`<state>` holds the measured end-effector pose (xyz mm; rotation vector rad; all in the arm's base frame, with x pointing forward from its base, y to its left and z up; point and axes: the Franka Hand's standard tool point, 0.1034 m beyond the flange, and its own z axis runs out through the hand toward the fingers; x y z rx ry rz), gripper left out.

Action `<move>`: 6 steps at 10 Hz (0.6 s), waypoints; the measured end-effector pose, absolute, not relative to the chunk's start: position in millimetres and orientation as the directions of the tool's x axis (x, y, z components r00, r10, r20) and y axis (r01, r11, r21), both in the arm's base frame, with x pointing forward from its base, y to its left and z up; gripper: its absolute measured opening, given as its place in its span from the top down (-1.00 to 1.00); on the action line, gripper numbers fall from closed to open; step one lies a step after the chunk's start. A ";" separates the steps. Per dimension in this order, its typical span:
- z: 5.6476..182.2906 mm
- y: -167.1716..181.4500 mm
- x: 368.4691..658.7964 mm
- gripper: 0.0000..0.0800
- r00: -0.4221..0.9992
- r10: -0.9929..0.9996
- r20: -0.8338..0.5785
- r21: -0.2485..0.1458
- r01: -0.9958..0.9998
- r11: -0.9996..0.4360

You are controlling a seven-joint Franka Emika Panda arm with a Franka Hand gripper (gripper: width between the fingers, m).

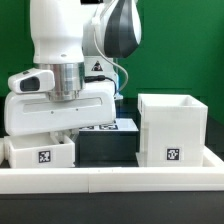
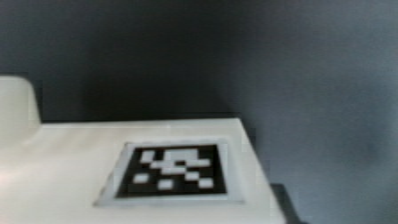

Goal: Assemble drawer

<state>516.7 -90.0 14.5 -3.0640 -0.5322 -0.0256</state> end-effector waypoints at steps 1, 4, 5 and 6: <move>21.0 -85.5 513.9 0.90 0.929 0.370 0.024 -0.027 0.371 -0.928; 25.0 -78.0 499.3 0.90 0.900 0.435 0.015 -0.035 0.436 -0.899; 24.1 -78.3 499.4 0.90 0.900 0.435 0.015 -0.035 0.435 -0.900; 23.6 -78.4 499.1 0.90 0.900 0.437 0.014 -0.035 0.437 -0.899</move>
Offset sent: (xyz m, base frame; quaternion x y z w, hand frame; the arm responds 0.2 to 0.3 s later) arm -0.0229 0.0119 0.0038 0.0186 -0.0051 -0.1308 0.9912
